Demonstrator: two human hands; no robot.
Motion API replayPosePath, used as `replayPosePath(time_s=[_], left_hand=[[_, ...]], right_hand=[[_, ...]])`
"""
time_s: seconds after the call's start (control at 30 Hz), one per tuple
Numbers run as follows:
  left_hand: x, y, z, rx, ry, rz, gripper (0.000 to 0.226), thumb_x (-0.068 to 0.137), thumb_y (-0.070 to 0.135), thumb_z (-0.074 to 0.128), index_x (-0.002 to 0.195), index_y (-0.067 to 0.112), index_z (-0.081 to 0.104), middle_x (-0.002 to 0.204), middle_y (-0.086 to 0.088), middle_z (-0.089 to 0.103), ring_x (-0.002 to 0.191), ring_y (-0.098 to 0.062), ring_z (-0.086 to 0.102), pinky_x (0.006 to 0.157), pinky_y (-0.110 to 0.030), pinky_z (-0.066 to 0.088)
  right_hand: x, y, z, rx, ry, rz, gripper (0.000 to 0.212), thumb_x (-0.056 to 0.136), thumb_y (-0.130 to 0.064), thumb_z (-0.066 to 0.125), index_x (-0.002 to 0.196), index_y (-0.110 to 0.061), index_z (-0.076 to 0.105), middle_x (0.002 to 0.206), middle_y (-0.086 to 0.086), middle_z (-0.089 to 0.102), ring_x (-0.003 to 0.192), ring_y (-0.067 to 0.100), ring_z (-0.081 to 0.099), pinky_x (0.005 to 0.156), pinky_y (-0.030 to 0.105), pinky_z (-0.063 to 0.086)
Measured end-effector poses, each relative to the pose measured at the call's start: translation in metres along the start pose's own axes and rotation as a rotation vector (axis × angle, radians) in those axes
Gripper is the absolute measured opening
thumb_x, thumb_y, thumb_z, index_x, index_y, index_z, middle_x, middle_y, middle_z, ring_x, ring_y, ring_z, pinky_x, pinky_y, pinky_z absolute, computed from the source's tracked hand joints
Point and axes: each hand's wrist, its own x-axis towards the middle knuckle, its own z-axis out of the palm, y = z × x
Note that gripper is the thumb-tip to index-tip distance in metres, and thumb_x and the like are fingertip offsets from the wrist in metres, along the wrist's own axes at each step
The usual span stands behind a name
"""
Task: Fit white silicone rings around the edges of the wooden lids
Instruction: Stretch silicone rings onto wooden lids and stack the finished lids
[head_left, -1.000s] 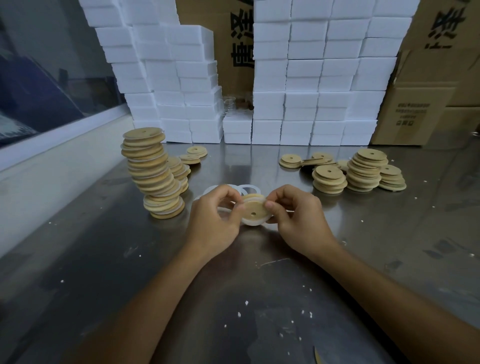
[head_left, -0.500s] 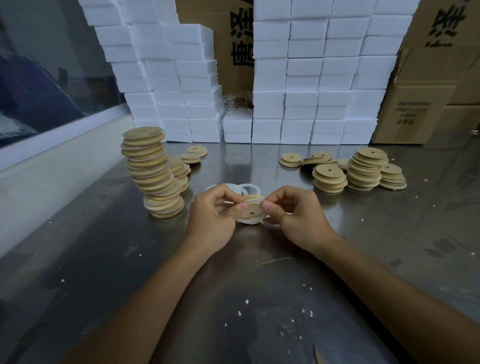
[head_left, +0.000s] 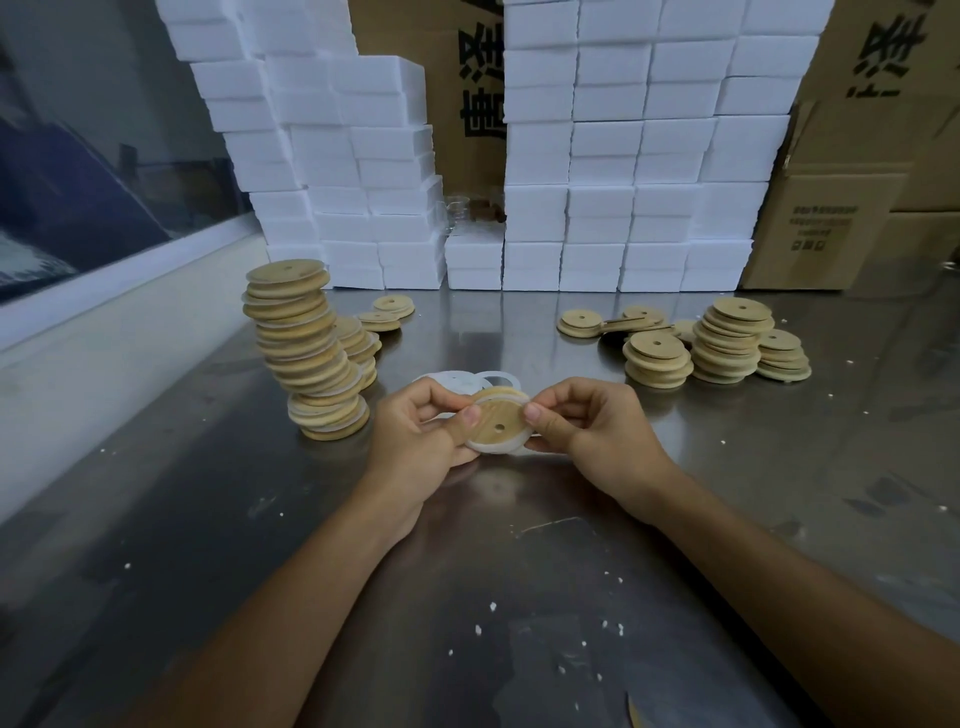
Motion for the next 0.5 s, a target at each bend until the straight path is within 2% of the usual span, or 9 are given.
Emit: replayPosePath(time_s=[0.07, 0.13, 0.2, 0.27, 0.37, 0.5], left_hand=[[0.0002, -0.0002, -0.0003, -0.014, 0.011, -0.025, 0.018, 0.085, -0.006, 0.067, 0.074, 0.005, 0.059, 0.078, -0.006, 0.075, 0.074, -0.021, 0.075, 0.058, -0.029, 0.059], [0.0004, -0.0005, 0.0003, -0.017, 0.02, -0.049, 0.017, 0.086, -0.005, 0.067, 0.075, 0.005, 0.059, 0.084, -0.011, 0.075, 0.078, -0.024, 0.075, 0.061, -0.033, 0.06], [0.0006, -0.0007, 0.0013, -0.026, 0.034, -0.07, 0.016, 0.086, -0.004, 0.067, 0.075, 0.006, 0.059, 0.088, -0.014, 0.075, 0.081, -0.026, 0.075, 0.063, -0.036, 0.061], [0.0011, 0.0, 0.0008, -0.053, 0.04, -0.087, 0.016, 0.087, -0.003, 0.066, 0.075, 0.006, 0.059, 0.087, -0.014, 0.075, 0.081, -0.026, 0.075, 0.063, -0.037, 0.061], [0.0027, 0.0012, -0.0004, -0.125, 0.04, -0.107, 0.019, 0.089, -0.003, 0.063, 0.074, 0.007, 0.058, 0.082, -0.01, 0.075, 0.079, -0.025, 0.074, 0.067, -0.041, 0.062], [0.0024, 0.0015, 0.0009, -0.173, 0.026, -0.124, 0.02, 0.089, -0.004, 0.061, 0.074, 0.007, 0.057, 0.08, -0.01, 0.075, 0.08, -0.027, 0.074, 0.069, -0.043, 0.062]], right_hand=[[0.0003, -0.001, -0.0004, -0.019, 0.011, -0.004, 0.006, 0.086, 0.001, 0.069, 0.089, 0.006, 0.066, 0.083, 0.019, 0.074, 0.076, 0.025, 0.073, 0.075, 0.036, 0.063], [-0.0001, -0.0021, -0.0007, -0.006, 0.023, -0.012, 0.003, 0.085, 0.004, 0.068, 0.087, 0.006, 0.066, 0.082, 0.021, 0.073, 0.072, 0.023, 0.072, 0.071, 0.033, 0.063], [-0.0003, -0.0026, -0.0005, 0.007, 0.035, -0.028, 0.002, 0.085, 0.004, 0.068, 0.085, 0.005, 0.066, 0.077, 0.017, 0.074, 0.068, 0.019, 0.072, 0.068, 0.031, 0.063], [-0.0005, -0.0027, 0.0012, 0.014, 0.042, -0.035, 0.004, 0.085, 0.0, 0.07, 0.085, 0.003, 0.067, 0.074, 0.011, 0.074, 0.068, 0.017, 0.071, 0.07, 0.034, 0.062], [-0.0017, -0.0026, 0.0044, 0.035, 0.032, -0.016, 0.008, 0.086, -0.005, 0.071, 0.086, 0.0, 0.066, 0.077, 0.013, 0.074, 0.071, 0.02, 0.07, 0.074, 0.039, 0.062], [-0.0016, -0.0005, 0.0024, 0.043, 0.021, -0.002, 0.008, 0.087, -0.006, 0.069, 0.082, 0.0, 0.066, 0.073, 0.008, 0.074, 0.071, 0.019, 0.071, 0.077, 0.039, 0.062]])
